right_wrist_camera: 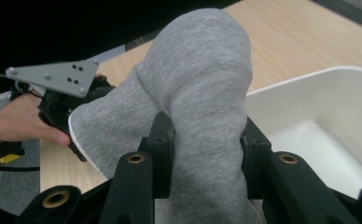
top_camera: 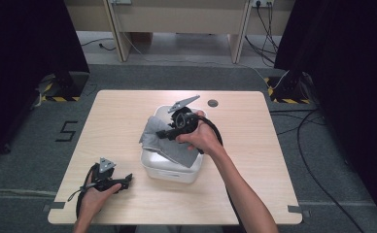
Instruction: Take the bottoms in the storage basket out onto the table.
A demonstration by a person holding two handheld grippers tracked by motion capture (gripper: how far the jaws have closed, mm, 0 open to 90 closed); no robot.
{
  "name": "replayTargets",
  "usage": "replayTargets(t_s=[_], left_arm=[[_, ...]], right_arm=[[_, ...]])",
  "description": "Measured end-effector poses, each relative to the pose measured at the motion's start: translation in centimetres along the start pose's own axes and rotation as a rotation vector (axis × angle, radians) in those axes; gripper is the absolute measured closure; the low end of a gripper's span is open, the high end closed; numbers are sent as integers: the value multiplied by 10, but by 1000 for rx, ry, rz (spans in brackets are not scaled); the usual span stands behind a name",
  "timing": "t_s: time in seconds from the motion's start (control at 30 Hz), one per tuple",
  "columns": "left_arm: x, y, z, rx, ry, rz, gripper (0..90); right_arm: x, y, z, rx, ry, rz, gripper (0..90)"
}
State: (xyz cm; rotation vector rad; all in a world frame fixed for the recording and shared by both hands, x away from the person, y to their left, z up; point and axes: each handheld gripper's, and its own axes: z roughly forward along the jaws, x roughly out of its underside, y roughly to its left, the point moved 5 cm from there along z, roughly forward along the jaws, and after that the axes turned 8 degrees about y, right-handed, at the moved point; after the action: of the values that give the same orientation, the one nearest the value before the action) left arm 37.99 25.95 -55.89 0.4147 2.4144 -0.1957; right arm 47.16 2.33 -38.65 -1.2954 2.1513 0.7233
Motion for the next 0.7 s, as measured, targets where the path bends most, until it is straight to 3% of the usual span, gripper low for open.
replayTargets(t_s=[0.47, 0.7], left_arm=[[0, 0, 0, 0, 0, 0, 89], [0, 0, 0, 0, 2, 2, 89]], right_arm=[[-19, 1, -54, 48, -105, -16, 656], [-19, -6, -87, 110, -130, -11, 656]])
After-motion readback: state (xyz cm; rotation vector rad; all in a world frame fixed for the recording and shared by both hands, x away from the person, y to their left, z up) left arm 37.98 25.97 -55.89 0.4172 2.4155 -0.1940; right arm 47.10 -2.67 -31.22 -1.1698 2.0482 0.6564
